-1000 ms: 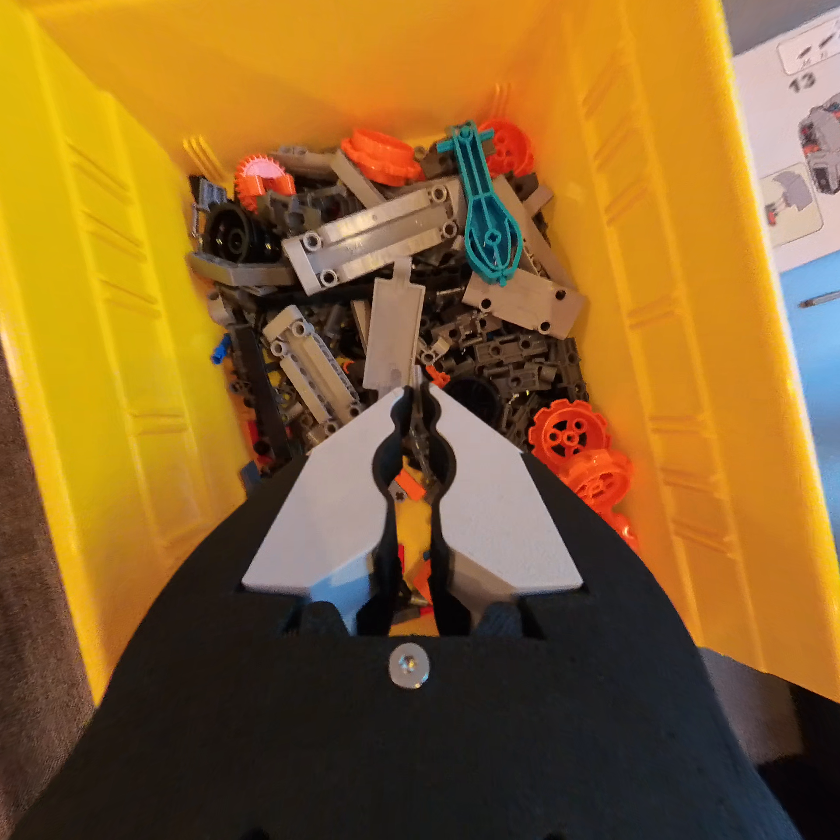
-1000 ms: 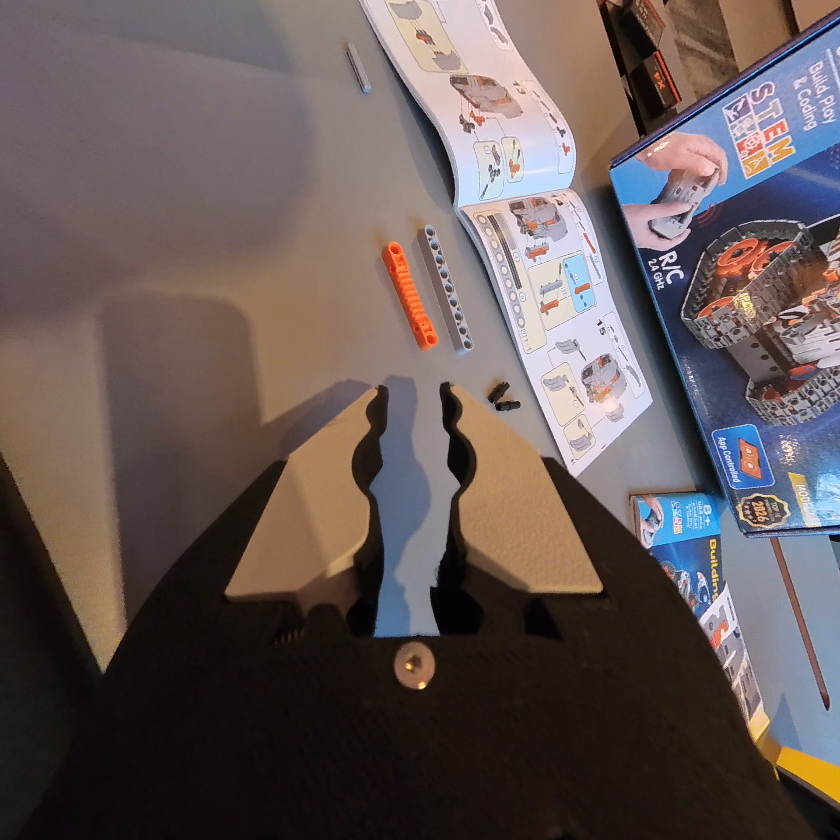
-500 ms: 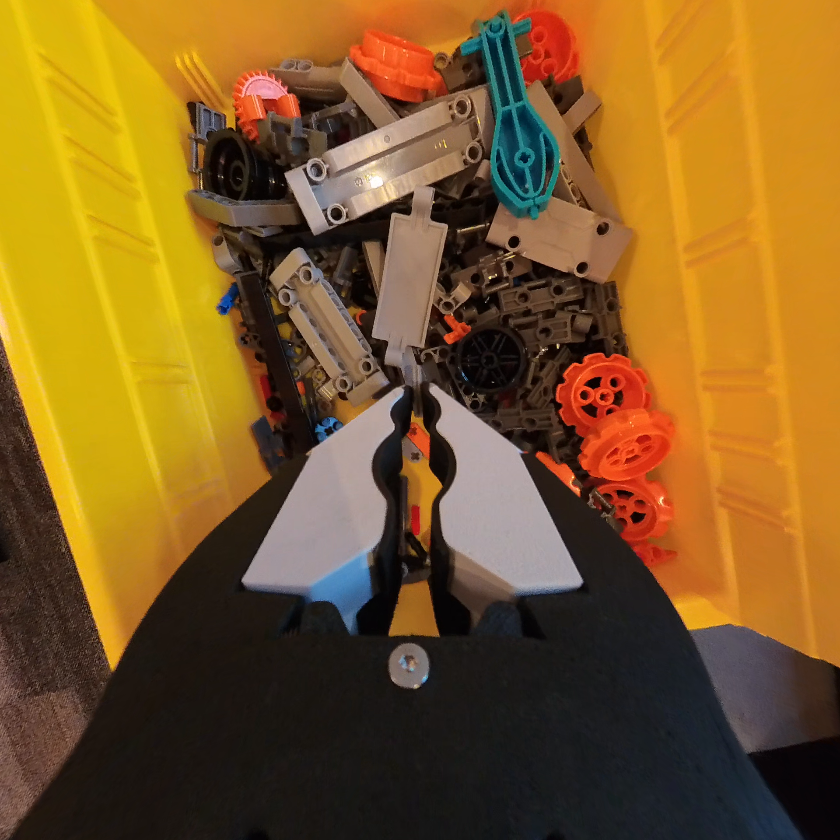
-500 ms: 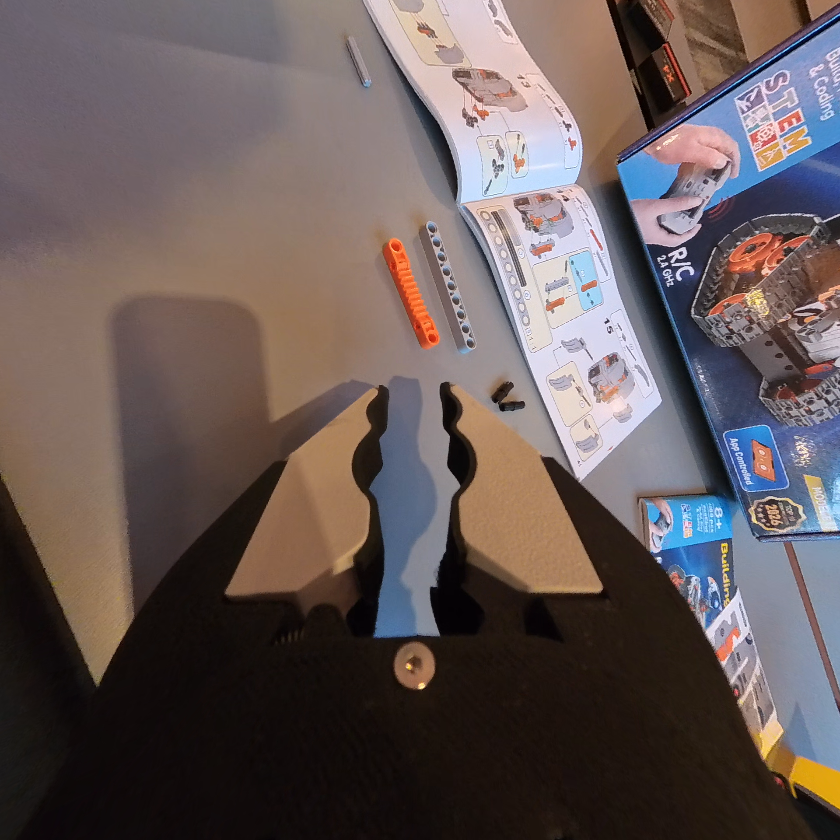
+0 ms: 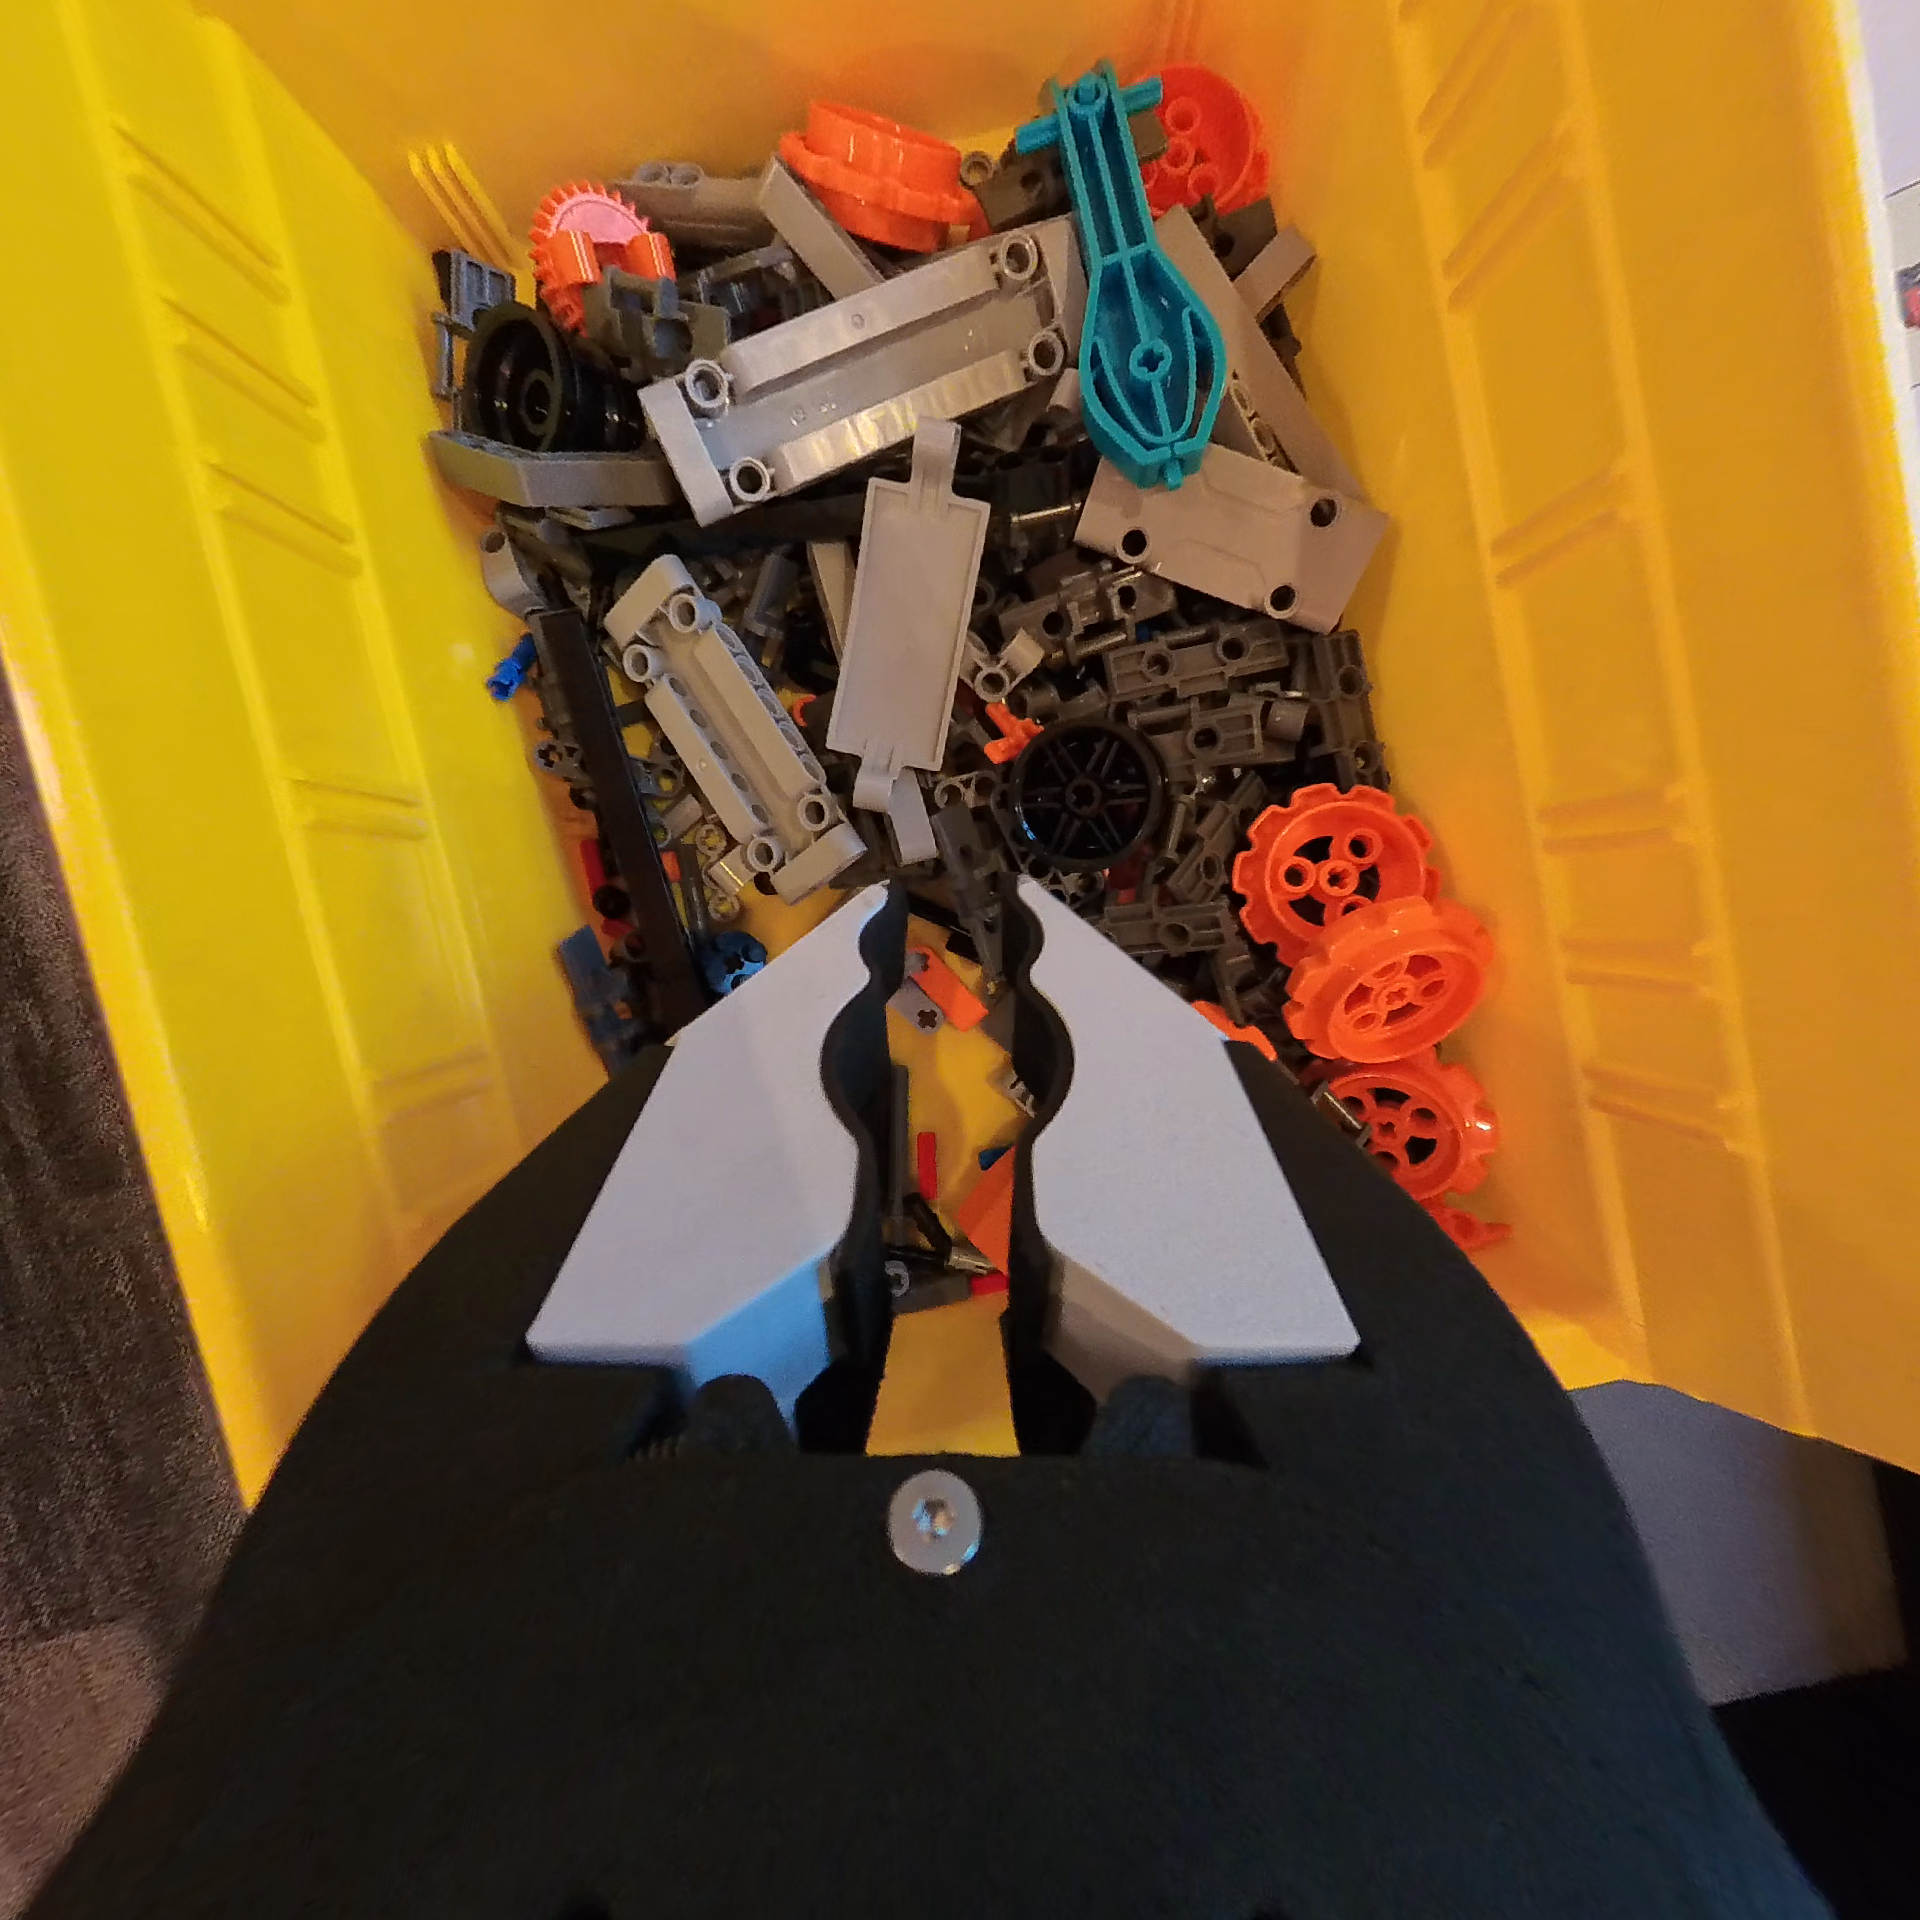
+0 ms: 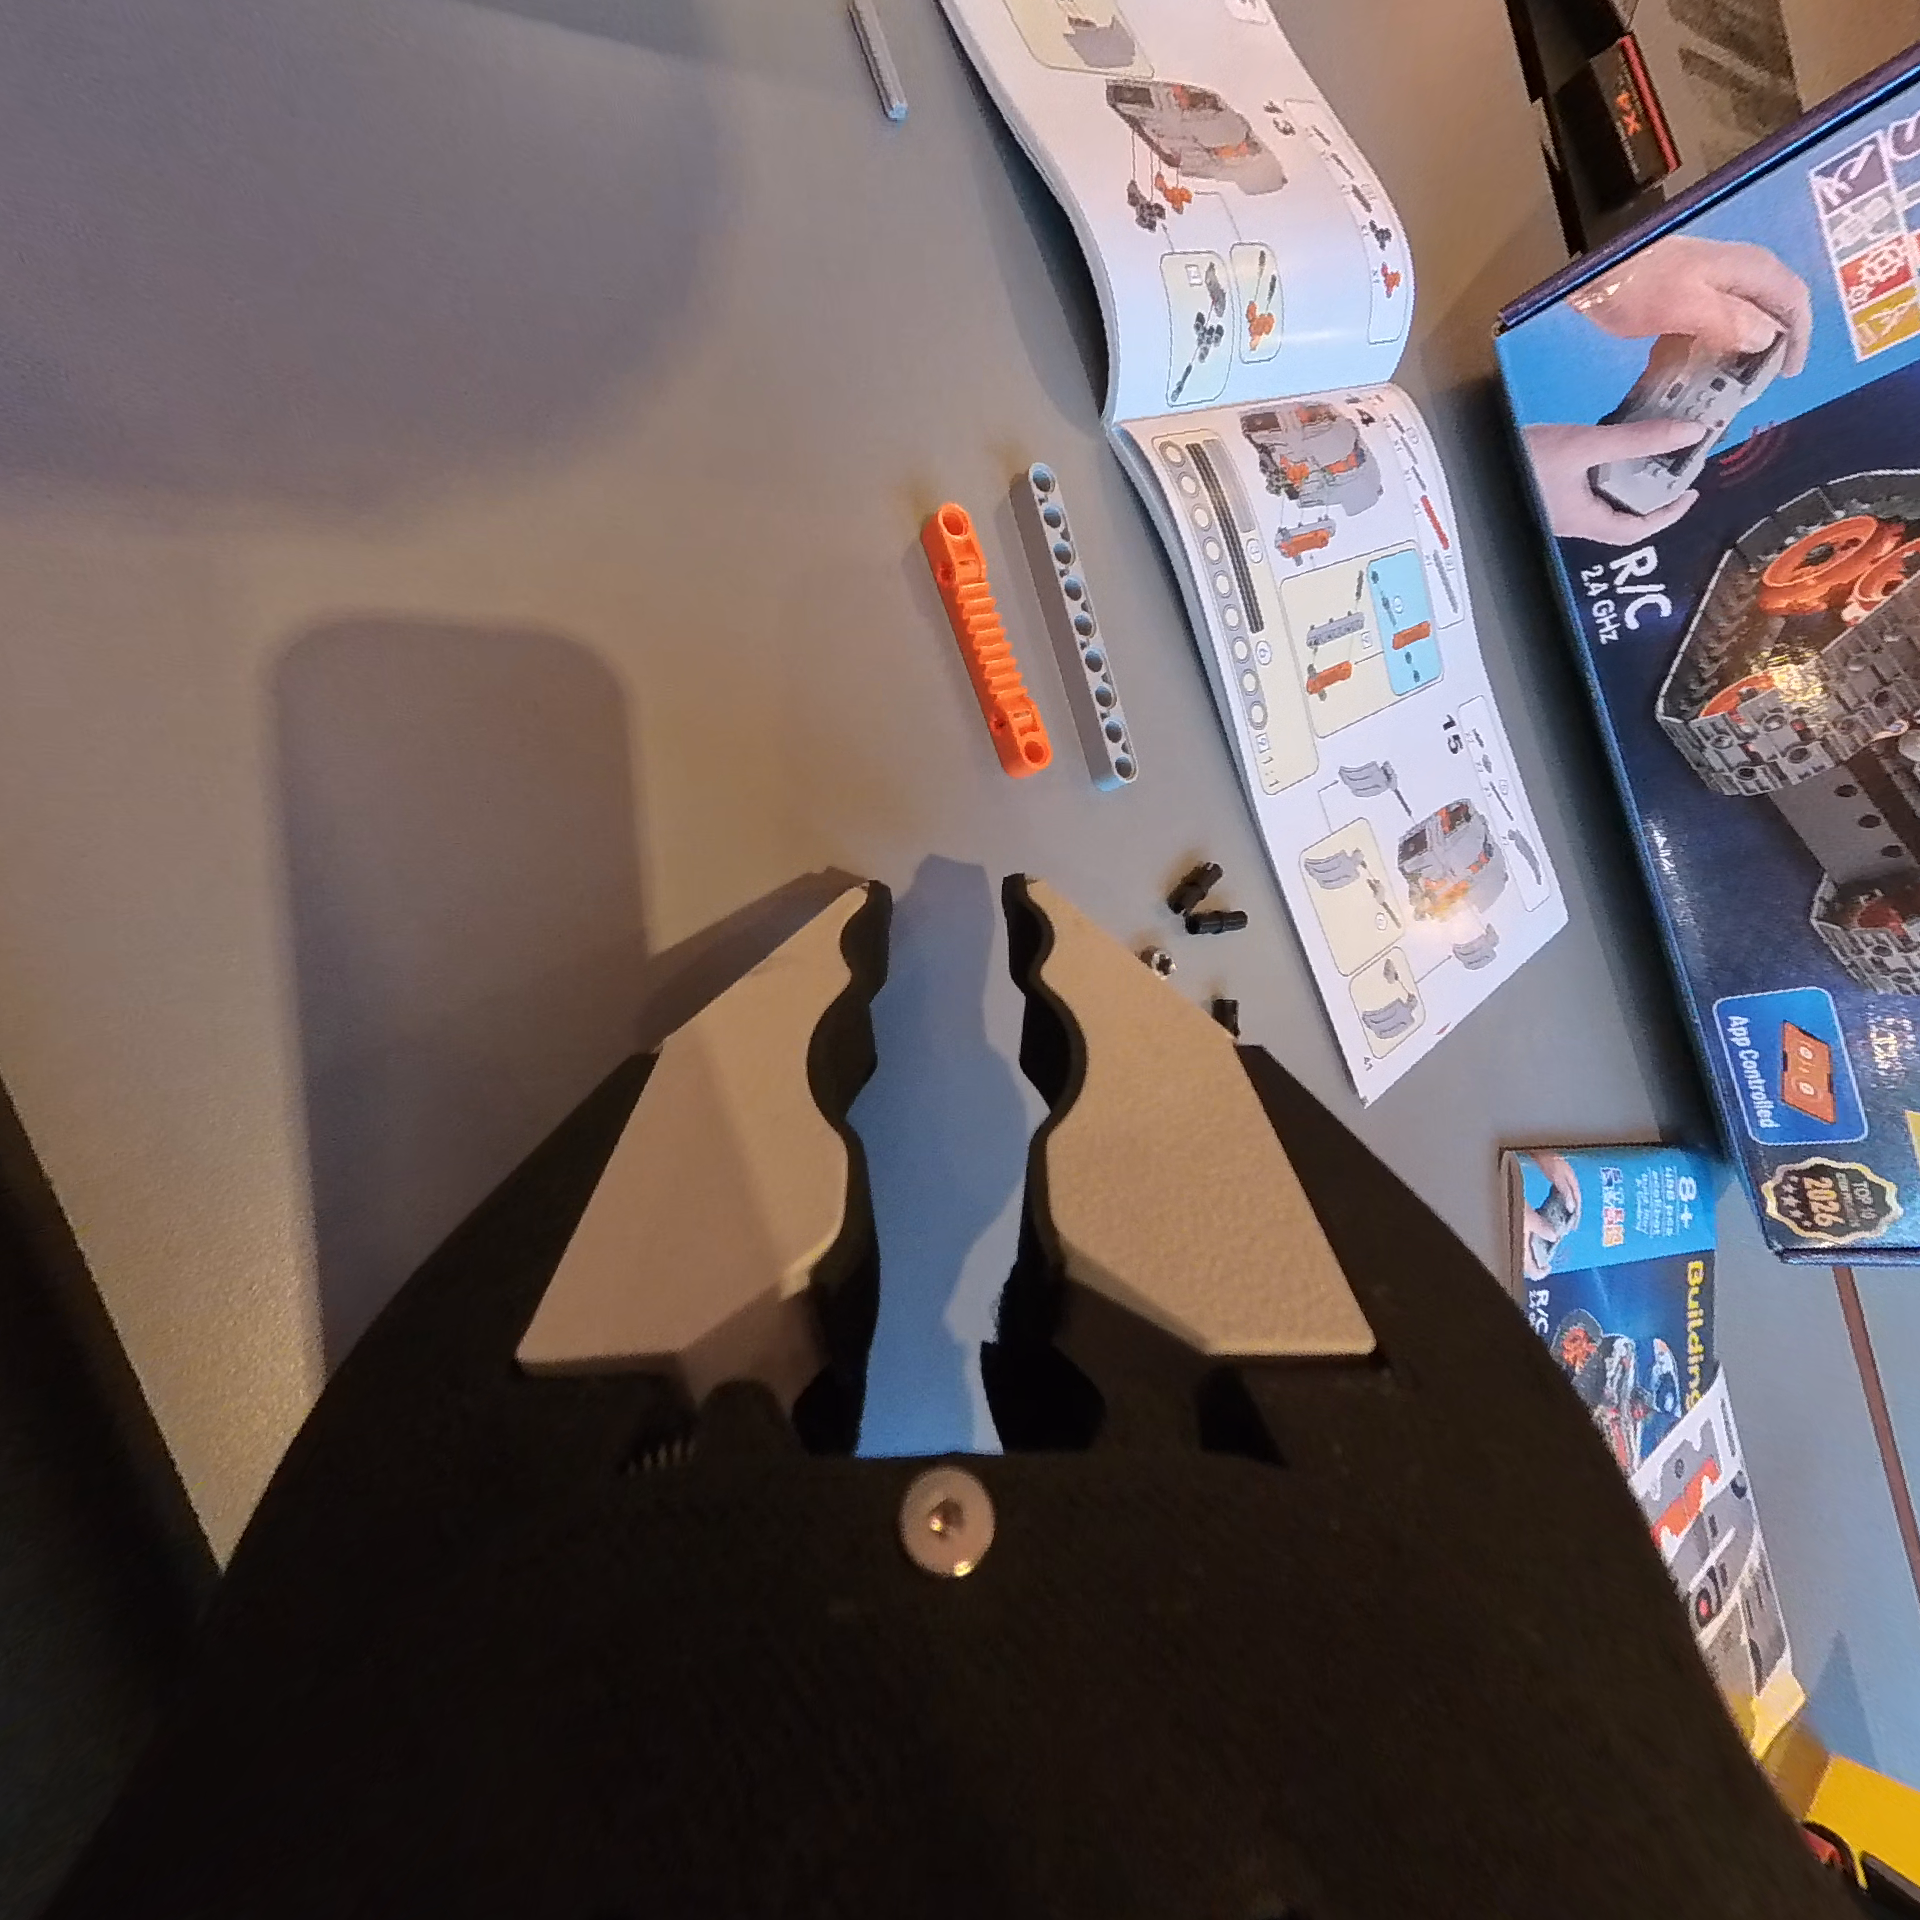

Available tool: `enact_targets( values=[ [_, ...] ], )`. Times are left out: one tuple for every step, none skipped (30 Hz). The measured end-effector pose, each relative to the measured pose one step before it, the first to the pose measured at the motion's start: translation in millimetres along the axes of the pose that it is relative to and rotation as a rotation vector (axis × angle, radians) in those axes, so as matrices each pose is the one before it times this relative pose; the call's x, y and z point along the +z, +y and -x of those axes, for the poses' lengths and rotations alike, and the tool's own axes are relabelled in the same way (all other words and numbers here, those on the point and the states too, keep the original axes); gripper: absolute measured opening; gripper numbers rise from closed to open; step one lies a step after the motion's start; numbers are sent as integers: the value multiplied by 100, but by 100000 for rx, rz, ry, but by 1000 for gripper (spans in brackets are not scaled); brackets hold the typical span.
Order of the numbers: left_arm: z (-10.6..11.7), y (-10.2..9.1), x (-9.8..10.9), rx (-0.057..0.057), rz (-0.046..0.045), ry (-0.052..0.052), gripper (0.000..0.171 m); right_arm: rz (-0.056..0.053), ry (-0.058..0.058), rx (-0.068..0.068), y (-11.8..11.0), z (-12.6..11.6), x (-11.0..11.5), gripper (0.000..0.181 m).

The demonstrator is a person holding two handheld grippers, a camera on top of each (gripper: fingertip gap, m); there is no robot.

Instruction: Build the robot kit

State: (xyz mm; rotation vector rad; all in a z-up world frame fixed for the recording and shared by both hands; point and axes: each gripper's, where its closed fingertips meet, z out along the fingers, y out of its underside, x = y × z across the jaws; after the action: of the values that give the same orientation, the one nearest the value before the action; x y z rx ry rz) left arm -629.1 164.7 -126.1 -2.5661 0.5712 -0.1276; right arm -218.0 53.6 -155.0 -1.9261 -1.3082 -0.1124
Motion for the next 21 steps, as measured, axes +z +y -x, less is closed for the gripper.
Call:
enact_targets(
  values=[
    [32, -92, -130, -444, -984, -335, 14, -38, -112, -132, -35, 40, 3, 21],
    [89, -130, -171, -428, -1223, -649, 14, -68, -90, -110, -17, 34, 6, 20],
    [82, -159, -194, -456, -1409, -658, 14, -38, -139, 24, -15, 18, 12, 20],
    [30, -162, -217, -518, -1383, -322, 12, 84, 37, 220, 32, -26, 3, 20],
    [-20, -175, -213, -455, -1369, -123, 12, 1035, 1040, 932, 188, -246, 21, 19],
    [-27, -164, -210, -299, -1303, -155, 11, 1547, 1423, 1558, 334, -400, 25, 19],
    [-18, -143, -212, -71, -1150, -329, 10, 603, 685, 2049, 233, -350, -16, 19],
    [-20, -128, -200, 115, -1080, -442, 9, -282, 103, 2414, 87, -262, -61, 19],
    [-40, -114, -174, 241, -1010, -275, 8, -698, 317, 2169, -21, -250, -114, 19],
    [-52, -116, -160, 200, -939, -152, 7, -890, 929, 1640, -101, -299, -125, 19],
    [-20, -102, -137, 3, -721, -147, 7, -926, 625, 1093, -138, -216, -136, 19],
    [-21, -80, -108, -94, -500, -20, 7, -848, 583, 811, -129, -179, -101, 19],
    [-21, -91, -101, -47, -496, -32, 7, -490, 436, 744, -81, -145, -62, 18],
    [16, -107, -93, -26, -630, -224, 7, -89, 267, 670, -5, -105, -17, 18],
    [28, -102, -86, -53, -678, -189, 7, 305, 102, 591, 71, -65, 28, 18],
    [10, -87, -68, -78, -548, -22, 7, 462, -34, 283, 100, -19, 39, 18],
    [12, -50, -39, -109, -380, 55, 7, 258, 28, -117, 57, 9, 25, 18],
    [35, -34, -21, -167, -276, -23, 7, 153, 64, -208, 10, 13, 21, 18],
    [42, -44, 0, -187, -284, -34, 7, 149, 15, -95, 11, 18, 12, 18],
    [21, -28, 3, -170, -214, 124, 7, 148, -147, 16, 13, 29, 23, 18],
    [9, -11, 21, -215, -59, 168, 7, 204, -48, 33, 33, -3, 20, 18]
  ],
)
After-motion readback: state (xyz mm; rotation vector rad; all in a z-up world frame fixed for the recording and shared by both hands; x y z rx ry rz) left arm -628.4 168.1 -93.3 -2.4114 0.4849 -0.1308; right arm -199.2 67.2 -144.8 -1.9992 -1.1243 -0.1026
